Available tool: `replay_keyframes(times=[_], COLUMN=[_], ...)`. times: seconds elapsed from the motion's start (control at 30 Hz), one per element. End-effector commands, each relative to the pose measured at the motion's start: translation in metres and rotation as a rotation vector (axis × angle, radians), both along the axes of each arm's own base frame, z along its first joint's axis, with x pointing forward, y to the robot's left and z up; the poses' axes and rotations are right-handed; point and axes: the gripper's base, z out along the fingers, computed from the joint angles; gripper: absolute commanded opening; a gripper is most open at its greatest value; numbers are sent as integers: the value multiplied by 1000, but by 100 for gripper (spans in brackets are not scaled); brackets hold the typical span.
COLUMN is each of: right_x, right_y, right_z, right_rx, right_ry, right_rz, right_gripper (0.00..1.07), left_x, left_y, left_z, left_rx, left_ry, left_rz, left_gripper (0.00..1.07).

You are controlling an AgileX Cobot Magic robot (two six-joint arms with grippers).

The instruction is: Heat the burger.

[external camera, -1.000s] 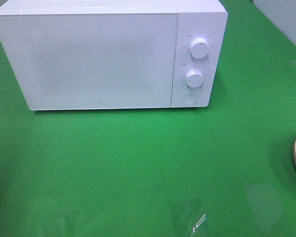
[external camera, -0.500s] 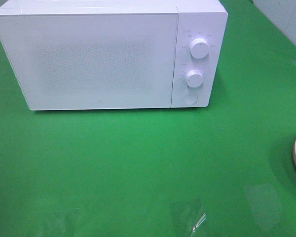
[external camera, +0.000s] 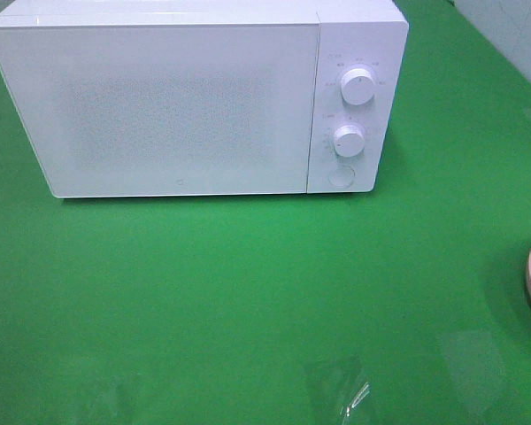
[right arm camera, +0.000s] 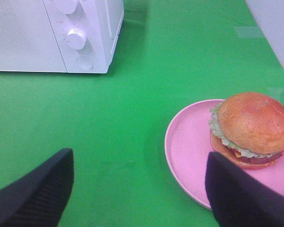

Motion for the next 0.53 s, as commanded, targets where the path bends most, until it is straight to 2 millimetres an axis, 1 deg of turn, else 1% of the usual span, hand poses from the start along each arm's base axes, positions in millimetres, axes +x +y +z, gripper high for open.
replay_keyframes(times=[0.03,0.53], right_x=[-4,-3], right_y=[0,0], right_z=[0,0], right_rx=[-10,-10], right_ry=[-26,-20], right_rz=[0,0], right_gripper=[75,75], left_x=[-12,-13], left_y=[0,0], left_z=[0,0], left_rx=[9,9], left_ry=[-96,-100], left_rz=[1,1], left_gripper=[102,102])
